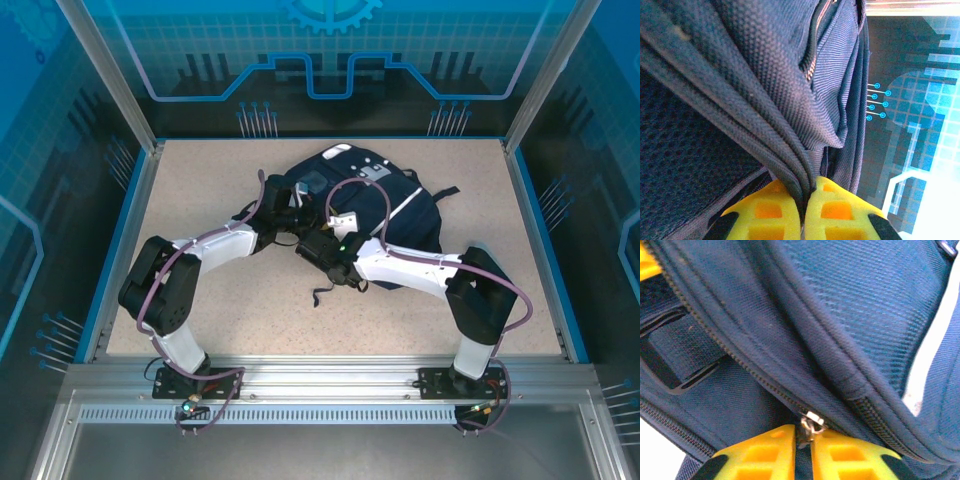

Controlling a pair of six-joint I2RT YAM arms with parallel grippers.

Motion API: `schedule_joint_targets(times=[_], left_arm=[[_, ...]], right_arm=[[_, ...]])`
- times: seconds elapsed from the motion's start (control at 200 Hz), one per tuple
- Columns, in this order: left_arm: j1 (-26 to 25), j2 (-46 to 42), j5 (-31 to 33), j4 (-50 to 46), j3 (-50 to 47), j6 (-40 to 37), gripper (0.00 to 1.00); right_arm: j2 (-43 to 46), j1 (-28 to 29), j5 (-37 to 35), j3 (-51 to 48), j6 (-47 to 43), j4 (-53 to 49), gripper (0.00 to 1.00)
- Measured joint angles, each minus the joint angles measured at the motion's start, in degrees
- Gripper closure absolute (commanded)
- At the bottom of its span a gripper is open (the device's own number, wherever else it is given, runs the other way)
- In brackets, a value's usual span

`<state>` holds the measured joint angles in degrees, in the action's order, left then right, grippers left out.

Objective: Pack the student bag

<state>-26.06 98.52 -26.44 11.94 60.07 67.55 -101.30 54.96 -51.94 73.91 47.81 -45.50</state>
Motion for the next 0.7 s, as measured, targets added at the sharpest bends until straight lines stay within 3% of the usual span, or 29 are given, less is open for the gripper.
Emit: schedule_joint_targets(times=[0.08, 0.355, 0.7], left_arm=[[0.0, 0.0, 0.0, 0.0, 0.0, 0.0, 1.00], [0.1, 0.0, 0.1, -0.1, 0.0, 0.0, 1.00], [1.3, 0.5, -0.1, -2.4, -0.1, -1.1, 1.00]], right_arm=[[0.0, -0.2, -0.2, 0.0, 0.9, -0.3, 1.00], [0.6, -0.3, 0.7, -0.3, 3.4, -2.3, 1.00], [10.9, -2.3, 7.6, -9.4, 6.3, -5.9, 1.00]])
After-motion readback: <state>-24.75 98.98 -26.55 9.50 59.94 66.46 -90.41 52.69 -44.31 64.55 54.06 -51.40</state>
